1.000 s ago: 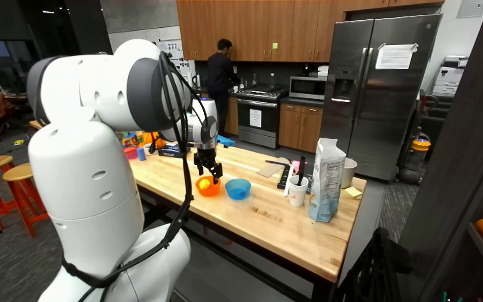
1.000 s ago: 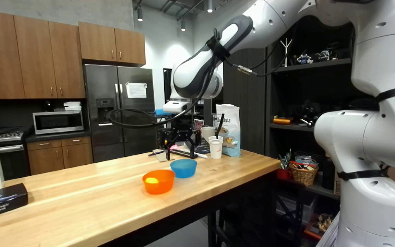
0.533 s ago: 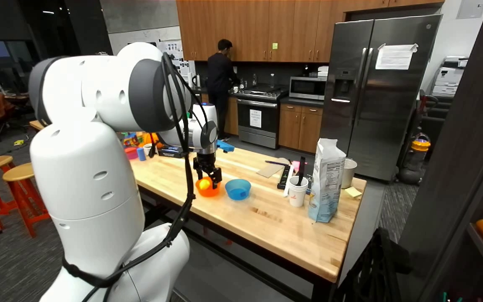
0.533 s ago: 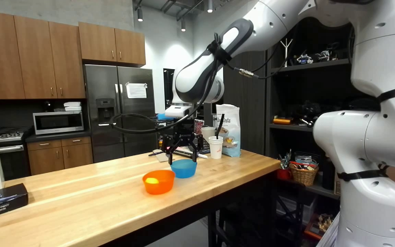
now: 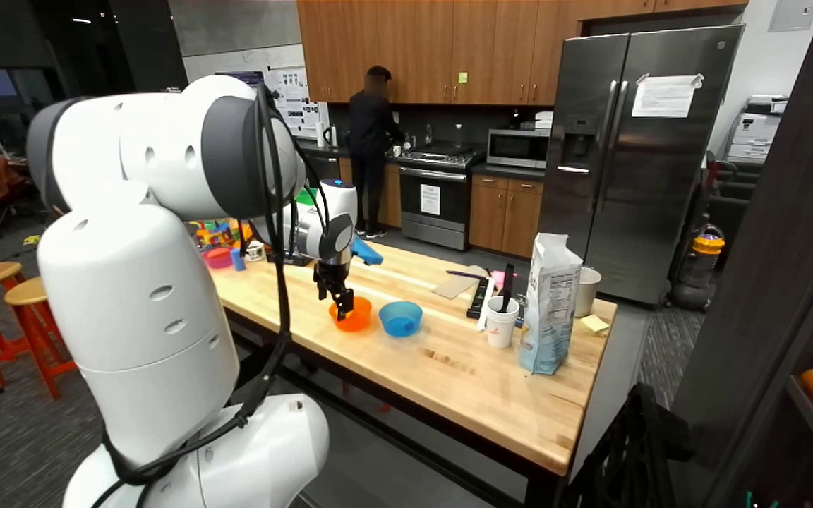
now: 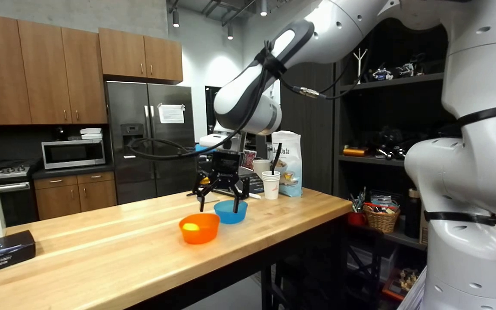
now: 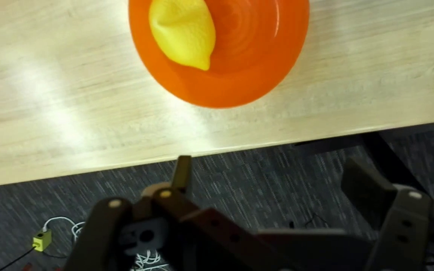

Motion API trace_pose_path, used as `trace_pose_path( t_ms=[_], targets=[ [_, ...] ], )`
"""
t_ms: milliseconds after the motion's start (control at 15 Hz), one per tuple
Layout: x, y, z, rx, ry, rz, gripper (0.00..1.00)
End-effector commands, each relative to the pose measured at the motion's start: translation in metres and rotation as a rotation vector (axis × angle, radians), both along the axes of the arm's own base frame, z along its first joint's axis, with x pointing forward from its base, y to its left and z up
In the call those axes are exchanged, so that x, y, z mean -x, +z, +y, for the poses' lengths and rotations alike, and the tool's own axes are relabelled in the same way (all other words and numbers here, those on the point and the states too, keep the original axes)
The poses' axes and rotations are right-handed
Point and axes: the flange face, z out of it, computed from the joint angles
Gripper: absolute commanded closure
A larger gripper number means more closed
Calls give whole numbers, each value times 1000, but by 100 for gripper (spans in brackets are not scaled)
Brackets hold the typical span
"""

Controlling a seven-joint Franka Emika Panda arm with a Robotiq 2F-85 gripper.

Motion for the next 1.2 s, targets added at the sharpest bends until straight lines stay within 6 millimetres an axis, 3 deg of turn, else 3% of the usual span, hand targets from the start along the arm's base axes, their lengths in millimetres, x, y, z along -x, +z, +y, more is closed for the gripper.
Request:
trace_pose_path(
  t_ms=[0, 533, 1133],
  targets=[
    [-6, -5, 3, -31, -62, -7, 0],
    [-3, -7, 7, -1, -4, 2, 0],
    [-52, -1, -5, 95, -530, -11, 0]
  ],
)
